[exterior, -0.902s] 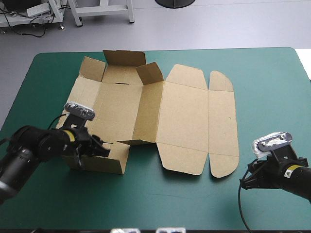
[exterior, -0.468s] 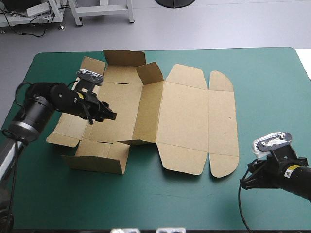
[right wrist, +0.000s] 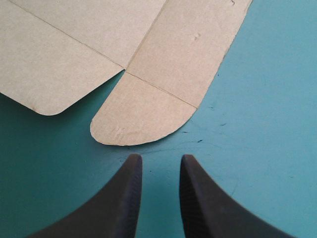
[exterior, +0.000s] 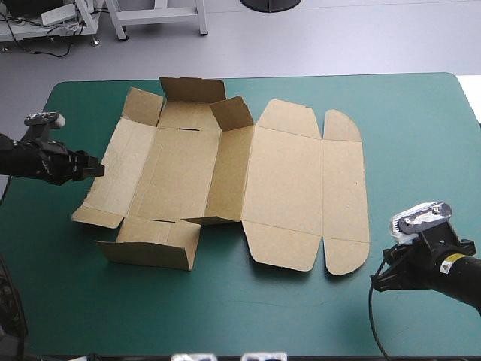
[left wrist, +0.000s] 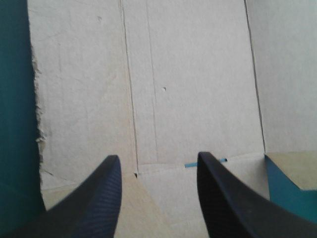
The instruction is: Fold the box
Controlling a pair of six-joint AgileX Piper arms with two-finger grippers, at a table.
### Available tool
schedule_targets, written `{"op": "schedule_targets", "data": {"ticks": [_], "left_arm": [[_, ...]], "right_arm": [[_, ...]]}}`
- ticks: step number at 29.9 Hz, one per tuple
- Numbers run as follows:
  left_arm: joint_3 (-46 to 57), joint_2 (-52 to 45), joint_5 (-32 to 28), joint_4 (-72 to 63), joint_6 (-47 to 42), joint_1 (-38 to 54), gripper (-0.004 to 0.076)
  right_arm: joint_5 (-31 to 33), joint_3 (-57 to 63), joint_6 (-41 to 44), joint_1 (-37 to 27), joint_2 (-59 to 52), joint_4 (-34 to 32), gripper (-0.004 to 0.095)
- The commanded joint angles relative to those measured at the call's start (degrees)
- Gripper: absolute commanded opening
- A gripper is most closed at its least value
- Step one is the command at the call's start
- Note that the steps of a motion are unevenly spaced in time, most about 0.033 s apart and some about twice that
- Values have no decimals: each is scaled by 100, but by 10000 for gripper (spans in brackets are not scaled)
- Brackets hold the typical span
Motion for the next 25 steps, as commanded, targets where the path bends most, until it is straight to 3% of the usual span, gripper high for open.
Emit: {"op": "schedule_targets", "data": {"ticks": [1,12,25], "left_arm": [[-248,153,322,-691,236,366,347],[-879,1663,351,-277,56,418,347],[-1879,2561,351,-106,-233,418,352]], "right_arm": [[-284,-132,-155,18,9,237,246],[-159,-132,-196,18,9,332,246],[-51,-132,-127,18,9,583,246]]}}
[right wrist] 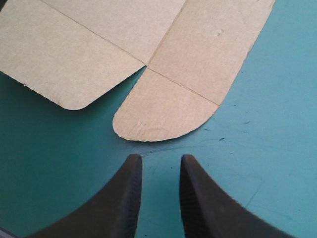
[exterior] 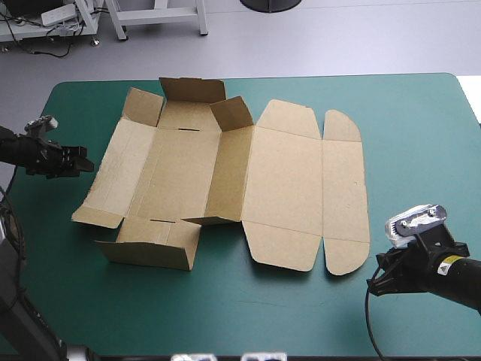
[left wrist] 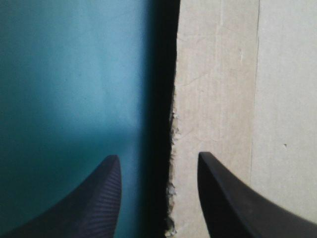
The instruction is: Fold the box
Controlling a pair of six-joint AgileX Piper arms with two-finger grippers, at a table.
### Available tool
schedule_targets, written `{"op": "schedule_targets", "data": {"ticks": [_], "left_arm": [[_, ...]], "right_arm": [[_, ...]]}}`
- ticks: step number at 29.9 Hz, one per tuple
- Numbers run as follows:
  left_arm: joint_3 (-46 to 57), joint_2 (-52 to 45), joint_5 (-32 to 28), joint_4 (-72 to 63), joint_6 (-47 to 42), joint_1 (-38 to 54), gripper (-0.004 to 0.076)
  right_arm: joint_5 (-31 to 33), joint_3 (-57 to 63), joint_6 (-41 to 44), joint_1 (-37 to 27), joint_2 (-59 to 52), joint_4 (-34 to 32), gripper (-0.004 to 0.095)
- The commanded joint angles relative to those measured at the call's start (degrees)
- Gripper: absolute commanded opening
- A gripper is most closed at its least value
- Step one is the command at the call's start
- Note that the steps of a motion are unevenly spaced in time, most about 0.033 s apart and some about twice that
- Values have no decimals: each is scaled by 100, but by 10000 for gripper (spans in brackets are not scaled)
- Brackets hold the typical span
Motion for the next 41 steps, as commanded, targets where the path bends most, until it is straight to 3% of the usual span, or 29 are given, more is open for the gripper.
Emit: {"op": "schedule_targets", "data": {"ticks": [1,21,41], "left_arm": [[-192,-114,420,-252,-138,9,352],[135,-48,433,-621,-214,-75,365],[496,-58,433,-887,-290,-1179,365]], "right_arm": [[-222,-132,4,18,9,226,246],[-255,-132,-61,18,9,226,246],[-258,-132,-145,18,9,183,246]]}}
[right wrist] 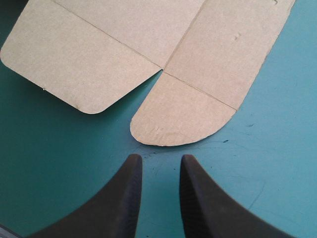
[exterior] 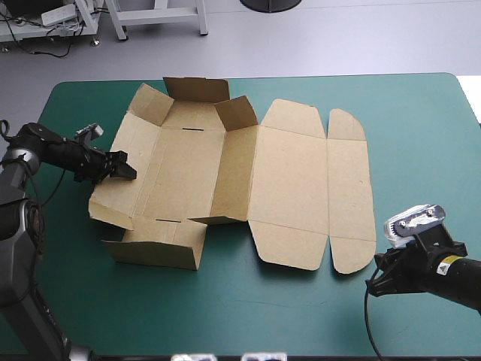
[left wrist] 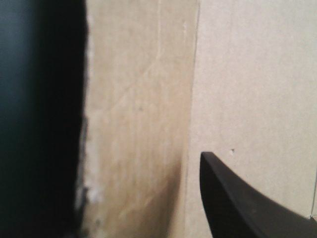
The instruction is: Fold the box
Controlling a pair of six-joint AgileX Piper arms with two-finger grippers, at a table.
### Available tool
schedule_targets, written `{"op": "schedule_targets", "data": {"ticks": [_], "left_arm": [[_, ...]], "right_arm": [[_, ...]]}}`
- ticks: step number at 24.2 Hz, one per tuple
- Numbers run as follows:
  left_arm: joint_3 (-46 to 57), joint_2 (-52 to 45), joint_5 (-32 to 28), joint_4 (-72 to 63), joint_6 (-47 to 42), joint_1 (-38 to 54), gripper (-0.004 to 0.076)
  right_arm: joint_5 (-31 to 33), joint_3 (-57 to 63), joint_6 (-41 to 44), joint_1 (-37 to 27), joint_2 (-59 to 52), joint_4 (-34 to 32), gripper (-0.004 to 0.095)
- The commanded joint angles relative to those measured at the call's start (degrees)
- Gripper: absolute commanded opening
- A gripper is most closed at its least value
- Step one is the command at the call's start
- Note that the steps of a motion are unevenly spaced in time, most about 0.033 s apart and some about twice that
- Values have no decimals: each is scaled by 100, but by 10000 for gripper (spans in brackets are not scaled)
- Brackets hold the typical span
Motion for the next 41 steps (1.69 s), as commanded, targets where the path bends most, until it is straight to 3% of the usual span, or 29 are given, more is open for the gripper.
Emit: {"op": "schedule_targets", "data": {"ticks": [1,4,6,10,11,17,22,27,32,38,41], "left_arm": [[-63,-317,517,-350,-81,-245,365],[-63,-317,517,-338,-94,-400,352],[-63,-317,517,-285,-94,-467,294],[-63,-317,517,36,-94,-506,31],[-63,-317,517,79,-74,-506,-1],[-356,-891,517,-346,708,-531,4],[-1185,-1691,490,30,863,-898,6],[-1422,-2263,481,883,1088,-2097,10],[-1422,-2568,469,1961,1127,-3443,10],[-1422,-3156,469,2977,1614,-3937,10],[-1407,-3479,390,2862,2168,-3937,10]], "right_arm": [[-258,-132,-61,18,3,95,246],[-258,-132,-61,18,3,95,246],[-258,-132,-61,18,3,95,246],[-270,-132,-61,18,3,95,246],[-270,-132,-61,18,3,95,246],[-290,-132,-61,18,3,95,246],[-463,-155,-61,18,3,95,246],[-955,-253,-61,18,3,95,246],[-1066,-647,-190,18,3,55,246],[-1495,-877,-190,18,3,32,246],[-1688,-969,-190,18,3,32,246]]}}
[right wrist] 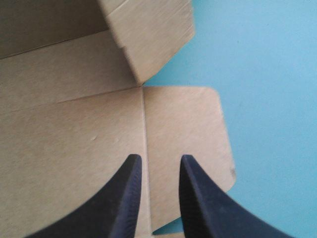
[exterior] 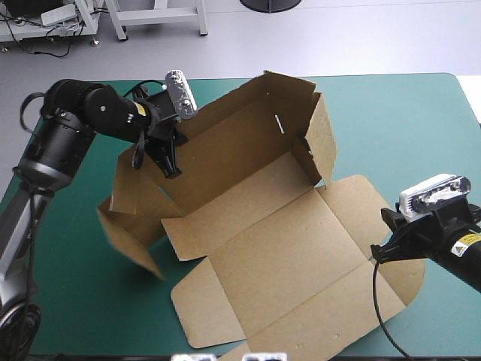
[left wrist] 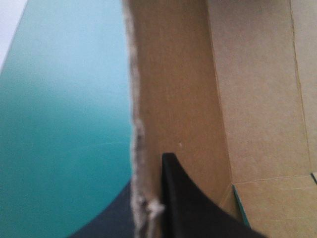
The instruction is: Fold the box
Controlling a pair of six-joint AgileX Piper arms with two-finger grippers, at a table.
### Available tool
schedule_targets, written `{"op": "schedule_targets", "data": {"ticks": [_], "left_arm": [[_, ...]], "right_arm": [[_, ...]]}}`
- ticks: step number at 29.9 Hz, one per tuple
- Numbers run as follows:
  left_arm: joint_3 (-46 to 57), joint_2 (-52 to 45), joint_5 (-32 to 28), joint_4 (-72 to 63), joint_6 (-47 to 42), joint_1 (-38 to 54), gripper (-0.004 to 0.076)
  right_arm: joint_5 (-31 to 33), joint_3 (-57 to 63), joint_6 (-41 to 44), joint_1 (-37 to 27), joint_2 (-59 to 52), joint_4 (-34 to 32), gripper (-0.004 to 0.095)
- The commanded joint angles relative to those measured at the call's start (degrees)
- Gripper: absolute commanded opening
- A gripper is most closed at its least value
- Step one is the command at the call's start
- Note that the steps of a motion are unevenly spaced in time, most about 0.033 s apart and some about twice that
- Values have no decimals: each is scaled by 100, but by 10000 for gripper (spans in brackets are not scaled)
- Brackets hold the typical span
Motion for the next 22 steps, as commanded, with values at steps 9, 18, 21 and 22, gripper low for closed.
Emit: {"op": "schedule_targets", "data": {"ticks": [9,18,21,22], "left_arm": [[936,-1119,-641,-253,1676,-205,10],[1877,-1262,-1547,-8,1749,-1120,10],[1877,-1262,-1690,-19,1645,-1183,10],[1877,-1262,-1757,-19,1562,-1183,10]], "right_arm": [[-817,-641,-61,18,14,63,246],[-789,-909,-24,18,371,63,246],[-562,-1219,-24,18,688,62,246],[-477,-1324,-24,18,788,62,246]]}}
